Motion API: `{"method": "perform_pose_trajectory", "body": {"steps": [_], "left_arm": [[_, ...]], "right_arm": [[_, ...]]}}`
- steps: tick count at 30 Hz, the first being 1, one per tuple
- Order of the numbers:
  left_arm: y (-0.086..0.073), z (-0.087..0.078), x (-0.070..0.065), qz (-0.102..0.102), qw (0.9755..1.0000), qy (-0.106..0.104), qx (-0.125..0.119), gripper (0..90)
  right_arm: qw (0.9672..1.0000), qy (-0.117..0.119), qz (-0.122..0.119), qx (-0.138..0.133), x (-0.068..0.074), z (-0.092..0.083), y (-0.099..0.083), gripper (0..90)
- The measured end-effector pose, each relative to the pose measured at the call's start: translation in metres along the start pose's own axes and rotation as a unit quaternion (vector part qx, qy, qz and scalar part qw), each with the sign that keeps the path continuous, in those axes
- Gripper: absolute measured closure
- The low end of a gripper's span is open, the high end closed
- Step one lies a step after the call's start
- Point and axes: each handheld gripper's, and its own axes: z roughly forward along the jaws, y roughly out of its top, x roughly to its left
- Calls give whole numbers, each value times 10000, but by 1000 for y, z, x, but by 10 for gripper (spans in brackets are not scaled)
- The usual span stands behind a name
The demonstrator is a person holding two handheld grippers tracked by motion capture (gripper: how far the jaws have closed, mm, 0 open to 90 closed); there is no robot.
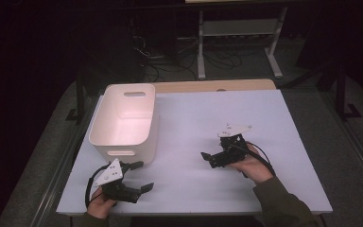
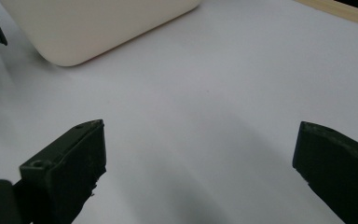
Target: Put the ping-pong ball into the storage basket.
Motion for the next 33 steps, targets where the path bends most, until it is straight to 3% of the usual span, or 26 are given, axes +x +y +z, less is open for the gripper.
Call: {"method": "perform_pose_trajectory", "body": {"steps": [16, 33], "left_arm": [[0, -1, 0, 18, 10000, 10, -32, 141], [0, -1, -1, 5, 10000, 10, -45, 141]], "right_arm": [[9995, -71, 163, -256, 1, -22, -39, 7], [9976, -376, 371, -452, -9, -49, -69, 7]]}}
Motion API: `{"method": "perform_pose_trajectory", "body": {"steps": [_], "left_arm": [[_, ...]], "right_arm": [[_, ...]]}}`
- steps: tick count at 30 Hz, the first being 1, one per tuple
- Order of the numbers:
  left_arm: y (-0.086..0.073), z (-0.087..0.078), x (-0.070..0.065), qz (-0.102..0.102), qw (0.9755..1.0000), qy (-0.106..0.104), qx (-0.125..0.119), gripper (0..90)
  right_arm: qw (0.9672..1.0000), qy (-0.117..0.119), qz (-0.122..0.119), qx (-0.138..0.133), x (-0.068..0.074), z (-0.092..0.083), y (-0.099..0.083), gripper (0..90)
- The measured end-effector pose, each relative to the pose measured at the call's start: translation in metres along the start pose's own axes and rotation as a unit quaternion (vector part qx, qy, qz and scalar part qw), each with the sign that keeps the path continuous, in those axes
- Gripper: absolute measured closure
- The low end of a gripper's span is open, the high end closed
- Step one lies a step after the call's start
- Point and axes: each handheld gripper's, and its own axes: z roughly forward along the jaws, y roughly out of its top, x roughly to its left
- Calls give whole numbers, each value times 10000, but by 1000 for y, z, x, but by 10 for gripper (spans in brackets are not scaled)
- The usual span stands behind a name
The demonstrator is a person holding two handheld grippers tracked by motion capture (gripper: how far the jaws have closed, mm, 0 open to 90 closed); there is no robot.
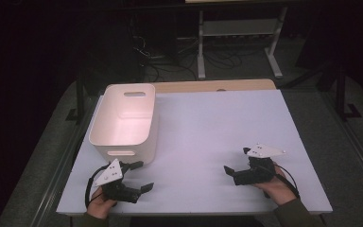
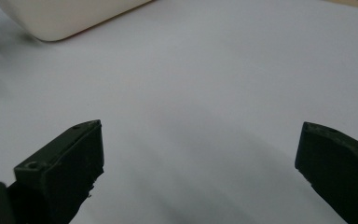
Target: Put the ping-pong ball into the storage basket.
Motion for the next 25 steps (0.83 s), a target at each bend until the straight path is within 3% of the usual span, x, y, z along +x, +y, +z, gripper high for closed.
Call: {"method": "perform_pose_trajectory", "body": {"steps": [7, 14, 25], "left_arm": [[0, 0, 0, -4, 10000, -7, 9, 141], [0, 0, 0, 9, 10000, -6, 18, 141], [0, 0, 0, 22, 10000, -10, 30, 141]], "right_arm": [[9999, -53, 30, -107, -3, -8, -7, 7], [9999, -111, -56, -22, -4, -10, -13, 7], [9986, -267, -273, 369, -4, -4, -19, 7]]}}
